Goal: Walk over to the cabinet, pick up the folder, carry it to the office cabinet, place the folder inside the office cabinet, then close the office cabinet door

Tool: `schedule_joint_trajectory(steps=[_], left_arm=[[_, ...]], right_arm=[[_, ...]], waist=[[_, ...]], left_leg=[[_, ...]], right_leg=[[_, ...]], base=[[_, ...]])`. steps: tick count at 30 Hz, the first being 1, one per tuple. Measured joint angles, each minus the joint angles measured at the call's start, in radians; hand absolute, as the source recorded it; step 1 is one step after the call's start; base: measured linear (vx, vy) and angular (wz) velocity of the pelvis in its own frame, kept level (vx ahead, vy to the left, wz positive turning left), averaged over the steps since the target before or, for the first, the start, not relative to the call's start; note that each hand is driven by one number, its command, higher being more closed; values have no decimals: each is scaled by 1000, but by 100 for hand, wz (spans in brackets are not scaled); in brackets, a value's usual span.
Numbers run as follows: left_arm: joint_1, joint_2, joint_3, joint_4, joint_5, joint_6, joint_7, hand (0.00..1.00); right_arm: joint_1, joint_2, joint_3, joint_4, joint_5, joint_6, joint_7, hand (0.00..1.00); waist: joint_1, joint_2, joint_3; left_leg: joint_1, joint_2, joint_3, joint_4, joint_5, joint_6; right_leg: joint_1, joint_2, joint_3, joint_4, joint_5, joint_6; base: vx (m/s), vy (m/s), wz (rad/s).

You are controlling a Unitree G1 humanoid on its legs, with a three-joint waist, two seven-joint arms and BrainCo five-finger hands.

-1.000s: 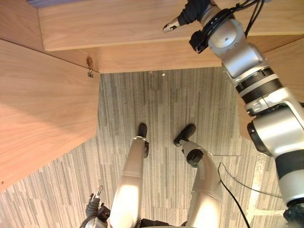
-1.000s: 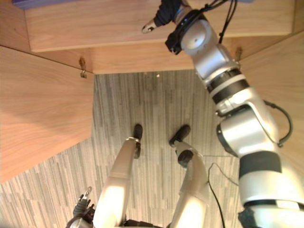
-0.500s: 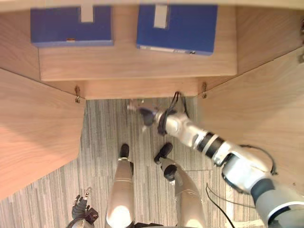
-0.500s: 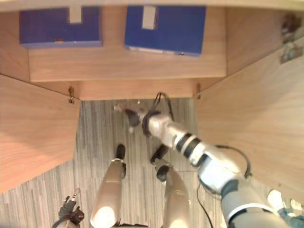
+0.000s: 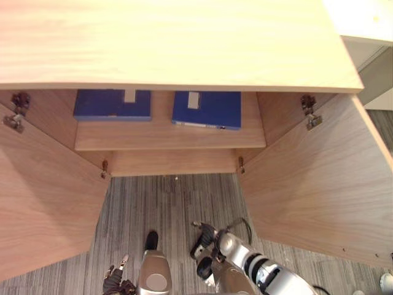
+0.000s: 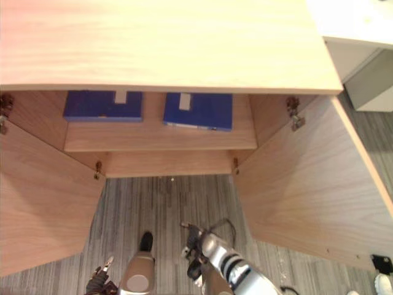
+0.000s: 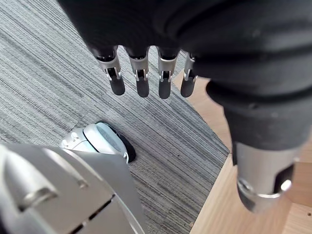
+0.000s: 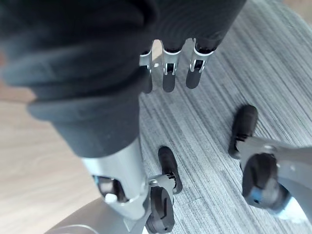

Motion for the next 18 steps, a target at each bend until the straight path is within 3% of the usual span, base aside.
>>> schedule_joint_trajectory(steps=[5,10,15,18], left_arm=[[29,-2,5,21,19,17,9,0],[49,-11,9,26,63,31,22,0],[49,-15,-24,43,217,32,35,0],[49,-12,-40,53,212,32,45,0]], right_arm=[[171,15,-403,48,198,8,-83,0],[313,14,-661,36,319,8,-137,0],[351,13,-752,-24,367,5,-156,0],[356,16,-786,-54,378,5,-171,0]], waist=[[-14,4,-85],[-31,26,-128],[-56,83,-149],[-86,97,-159]], left_leg=[[65,-21,24,-53,5,7],[146,-36,24,-82,-3,19],[187,-30,63,41,-94,37],[186,-47,85,70,-117,56]], right_leg=[[66,-5,16,-69,31,28],[146,-11,16,-102,36,39],[193,-16,72,-54,29,47],[178,-33,111,-36,37,57]], base=[[33,24,-4],[101,57,1],[80,140,-26],[-50,192,-46]])
